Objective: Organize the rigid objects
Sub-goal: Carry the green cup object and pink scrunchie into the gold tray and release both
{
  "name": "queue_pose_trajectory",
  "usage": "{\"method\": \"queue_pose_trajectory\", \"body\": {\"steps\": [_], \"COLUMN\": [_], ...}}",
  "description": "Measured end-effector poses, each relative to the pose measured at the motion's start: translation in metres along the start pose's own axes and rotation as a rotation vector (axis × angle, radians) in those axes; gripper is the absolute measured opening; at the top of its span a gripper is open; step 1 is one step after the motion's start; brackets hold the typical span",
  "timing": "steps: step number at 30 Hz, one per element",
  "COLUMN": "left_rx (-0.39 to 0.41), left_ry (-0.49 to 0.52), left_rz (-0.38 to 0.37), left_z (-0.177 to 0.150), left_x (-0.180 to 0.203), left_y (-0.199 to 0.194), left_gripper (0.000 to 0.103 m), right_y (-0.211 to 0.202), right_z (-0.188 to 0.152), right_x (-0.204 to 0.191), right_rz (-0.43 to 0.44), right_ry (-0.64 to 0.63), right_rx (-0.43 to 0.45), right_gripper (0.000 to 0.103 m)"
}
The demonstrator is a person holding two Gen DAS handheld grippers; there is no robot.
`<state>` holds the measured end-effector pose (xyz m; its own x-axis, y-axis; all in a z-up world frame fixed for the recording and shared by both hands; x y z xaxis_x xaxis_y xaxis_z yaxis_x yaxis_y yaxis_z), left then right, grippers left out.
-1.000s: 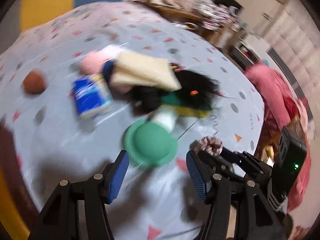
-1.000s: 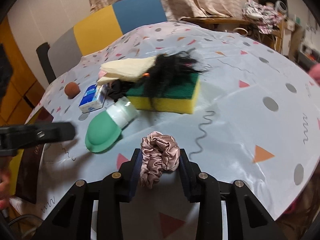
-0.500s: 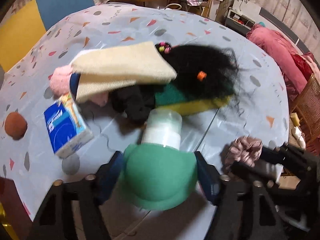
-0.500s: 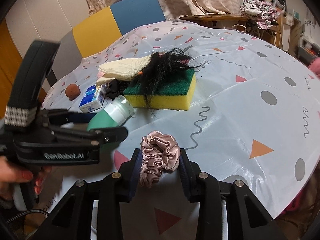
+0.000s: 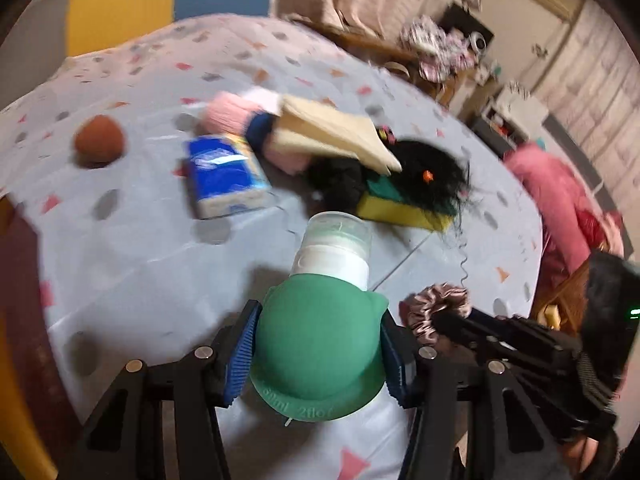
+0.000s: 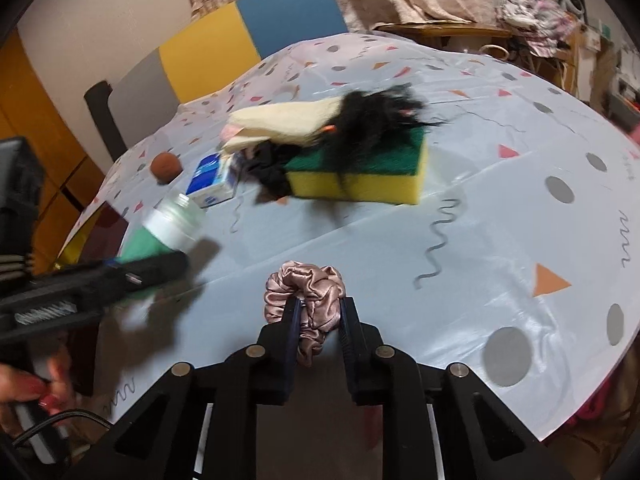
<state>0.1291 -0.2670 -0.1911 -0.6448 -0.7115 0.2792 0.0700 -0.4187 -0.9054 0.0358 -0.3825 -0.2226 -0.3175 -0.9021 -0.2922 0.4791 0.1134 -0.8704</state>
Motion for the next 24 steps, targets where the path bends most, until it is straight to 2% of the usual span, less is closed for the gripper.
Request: {"method": "queue_pose_trajectory", "body": {"steps": [3,7,12,18,24], "left_rx": [0.061,0.134,0.187,0.164,0.112], "left_ry": [-0.065,-0.145,-0.257,-0.425,-0.539], "left_rz": [-0.026,-0.018,0.09,0.2,0.286], "left_z": [-0.008,-0.014,-0.036,-0.074,-0.092], "left_x": [-0.025,-0.057,-0.127,-0.215,-0.285], "left_y": [-0.032,-0.067,-0.104,-0.116,-0.113], "left_gripper": [0.055,0.055,0.056,0.057,0.058], "right_y": [0.003,0.003,-0.002,-0.013,-0.019], "right_z": [-0.001,0.0,0.003,0.008,0.011], "right_x": [-0.011,-0.025,-0.056,-0.109,-0.156], "right_rz": [-0.004,0.013,0.012,0.046,0.091], "right_ry": [-0.02,-0.028,-0.085,-0.188,-0.261], "right_rx": [-0.009,-0.02,-0.014,0.006,0.01], "right_gripper": [0.02,0.019,0.019,0.019,0.019]}}
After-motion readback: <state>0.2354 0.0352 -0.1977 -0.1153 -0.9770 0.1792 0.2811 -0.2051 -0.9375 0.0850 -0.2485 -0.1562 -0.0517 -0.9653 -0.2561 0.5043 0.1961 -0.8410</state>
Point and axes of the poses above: each gripper's, at about its wrist camera, not at the fingertips, and y roughly the way its jaws point, x to its right, z to its top, the point moved 8 cm from there along y, roughly the way its jaws point, and after that the axes turned 13 degrees about -x, right-handed, at the moved point
